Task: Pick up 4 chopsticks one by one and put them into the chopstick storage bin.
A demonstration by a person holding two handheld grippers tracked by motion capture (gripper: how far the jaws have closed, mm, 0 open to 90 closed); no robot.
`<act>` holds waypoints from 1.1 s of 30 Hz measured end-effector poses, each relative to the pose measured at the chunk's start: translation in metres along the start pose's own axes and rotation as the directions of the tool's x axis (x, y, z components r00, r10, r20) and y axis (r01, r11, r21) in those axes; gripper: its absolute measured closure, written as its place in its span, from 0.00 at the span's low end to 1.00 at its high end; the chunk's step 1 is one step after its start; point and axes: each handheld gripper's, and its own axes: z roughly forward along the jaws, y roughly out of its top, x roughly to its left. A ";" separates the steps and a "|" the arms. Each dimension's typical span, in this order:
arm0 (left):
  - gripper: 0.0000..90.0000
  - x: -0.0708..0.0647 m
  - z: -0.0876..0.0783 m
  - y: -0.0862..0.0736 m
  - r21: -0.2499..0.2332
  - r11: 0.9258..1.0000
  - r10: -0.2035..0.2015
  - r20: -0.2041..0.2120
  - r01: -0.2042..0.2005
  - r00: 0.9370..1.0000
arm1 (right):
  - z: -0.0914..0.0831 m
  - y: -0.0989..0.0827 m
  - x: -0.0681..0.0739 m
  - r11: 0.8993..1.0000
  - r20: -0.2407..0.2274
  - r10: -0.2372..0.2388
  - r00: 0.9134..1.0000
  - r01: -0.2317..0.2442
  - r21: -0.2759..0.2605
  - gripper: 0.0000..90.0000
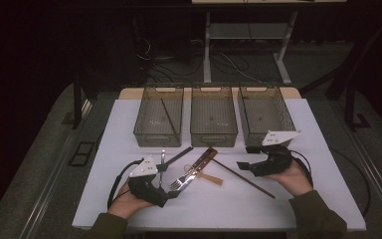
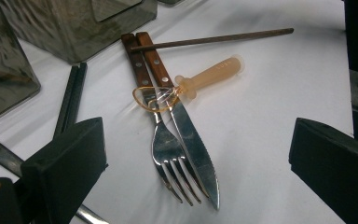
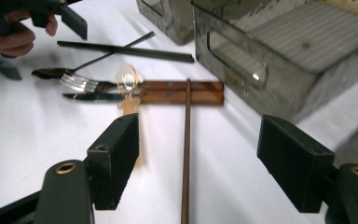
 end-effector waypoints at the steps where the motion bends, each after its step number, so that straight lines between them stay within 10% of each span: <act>1: 0.03 0.000 0.000 0.000 0.000 1.000 0.000 -0.002 0.000 1.000 | -0.003 -0.004 0.000 1.000 0.004 0.003 1.000 -0.003 0.011 0.32; 14: 0.03 0.001 0.000 0.000 0.012 1.000 0.005 -0.004 -0.005 1.000 | -0.024 -0.050 0.003 0.996 0.019 0.039 0.999 -0.041 0.074 0.38; 33: 0.04 0.000 0.001 0.000 0.016 1.000 0.003 -0.008 -0.003 1.000 | -0.004 -0.054 0.008 0.981 0.044 0.001 0.999 -0.009 0.195 0.75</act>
